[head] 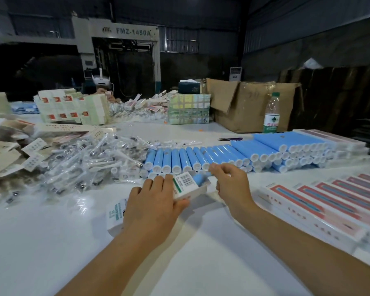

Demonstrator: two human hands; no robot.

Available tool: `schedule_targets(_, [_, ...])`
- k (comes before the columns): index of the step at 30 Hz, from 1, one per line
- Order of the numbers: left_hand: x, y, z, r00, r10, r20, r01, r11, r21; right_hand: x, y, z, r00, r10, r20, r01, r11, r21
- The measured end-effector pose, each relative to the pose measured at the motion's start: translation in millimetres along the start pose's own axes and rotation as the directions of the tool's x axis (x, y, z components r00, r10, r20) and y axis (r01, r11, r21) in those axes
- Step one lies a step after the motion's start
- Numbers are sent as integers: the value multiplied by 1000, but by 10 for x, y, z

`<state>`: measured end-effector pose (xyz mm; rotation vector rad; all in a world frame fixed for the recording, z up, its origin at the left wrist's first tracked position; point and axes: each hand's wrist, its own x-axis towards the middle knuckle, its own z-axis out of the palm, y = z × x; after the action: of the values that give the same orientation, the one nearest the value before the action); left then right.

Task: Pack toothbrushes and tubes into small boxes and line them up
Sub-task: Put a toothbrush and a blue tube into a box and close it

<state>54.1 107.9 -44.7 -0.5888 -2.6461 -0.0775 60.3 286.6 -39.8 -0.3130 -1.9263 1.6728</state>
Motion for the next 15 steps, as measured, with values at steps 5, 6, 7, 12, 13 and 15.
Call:
schedule_targets(5, [-30,25,18,998,63,20,-63,998,-26,30,-33,-59,999,19,-35,-18,1000,18])
schedule_targets(6, [-40,41,21,996,80,28,-80,996,-29,60,-48,-92,998,34,-56,-33,999,19])
schedule_targets(7, [-51,59,24,994,100,36,-99,995,-30,95,-60,-120,997,34,-64,-33,999,12])
schedule_targets(12, [-74,157,37,980,183,78,-179,982,-58,273,-240,9,981,-128,148,157,966,-206])
schedule_targets(13, [-67,168,32,979,190,79,-185,980,-67,311,-290,104,954,-151,260,229,924,-305])
schedule_targets(15, [-64,177,23,976,203,79,-197,977,-84,365,-383,348,856,-138,498,403,781,-477])
